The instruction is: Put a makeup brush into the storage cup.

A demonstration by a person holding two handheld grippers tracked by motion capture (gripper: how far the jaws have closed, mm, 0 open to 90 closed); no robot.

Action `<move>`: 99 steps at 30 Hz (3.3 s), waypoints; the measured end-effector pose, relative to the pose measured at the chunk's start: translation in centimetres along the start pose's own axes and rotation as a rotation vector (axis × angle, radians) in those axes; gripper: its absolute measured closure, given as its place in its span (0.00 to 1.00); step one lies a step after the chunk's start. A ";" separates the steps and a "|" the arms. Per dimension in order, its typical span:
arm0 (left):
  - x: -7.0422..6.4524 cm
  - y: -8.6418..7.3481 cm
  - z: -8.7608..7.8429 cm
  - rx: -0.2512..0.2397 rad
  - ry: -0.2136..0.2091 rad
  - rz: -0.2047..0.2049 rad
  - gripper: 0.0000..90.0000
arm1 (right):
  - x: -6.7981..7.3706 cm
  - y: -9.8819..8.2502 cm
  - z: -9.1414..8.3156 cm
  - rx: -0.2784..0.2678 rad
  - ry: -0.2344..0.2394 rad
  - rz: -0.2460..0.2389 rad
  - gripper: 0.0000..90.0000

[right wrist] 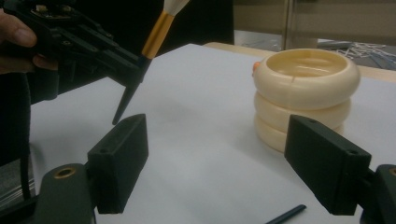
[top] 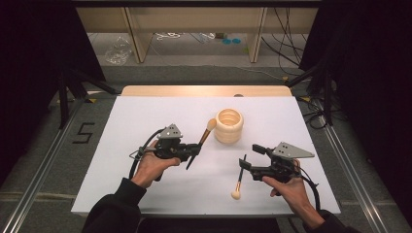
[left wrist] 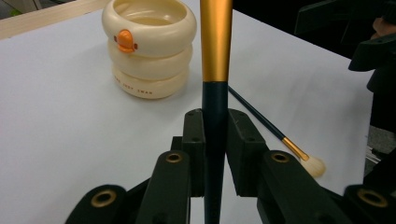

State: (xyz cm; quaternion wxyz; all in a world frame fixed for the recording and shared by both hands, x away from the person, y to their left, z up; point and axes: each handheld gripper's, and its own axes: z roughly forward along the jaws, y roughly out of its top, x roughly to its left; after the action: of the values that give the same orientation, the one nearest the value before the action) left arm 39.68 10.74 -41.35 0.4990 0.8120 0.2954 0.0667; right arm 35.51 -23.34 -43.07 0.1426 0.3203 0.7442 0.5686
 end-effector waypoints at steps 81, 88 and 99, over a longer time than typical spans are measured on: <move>-4.8 -2.1 -0.1 -0.068 -0.026 0.028 0.53 | 2.7 2.5 5.3 -0.097 0.271 0.052 0.87; -4.6 -2.6 -0.6 -0.039 0.042 0.042 0.40 | 2.1 3.1 4.9 -0.098 0.220 0.003 0.87; -4.0 -3.6 -1.7 -0.012 0.113 0.042 0.33 | 1.1 3.8 4.5 -0.071 0.185 -0.018 0.87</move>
State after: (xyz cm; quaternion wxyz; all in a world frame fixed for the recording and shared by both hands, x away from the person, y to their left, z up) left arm 34.21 11.02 -42.87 0.4847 0.8100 0.3058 0.1247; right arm 38.49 -18.68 -40.75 0.0895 0.2545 0.7365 0.6203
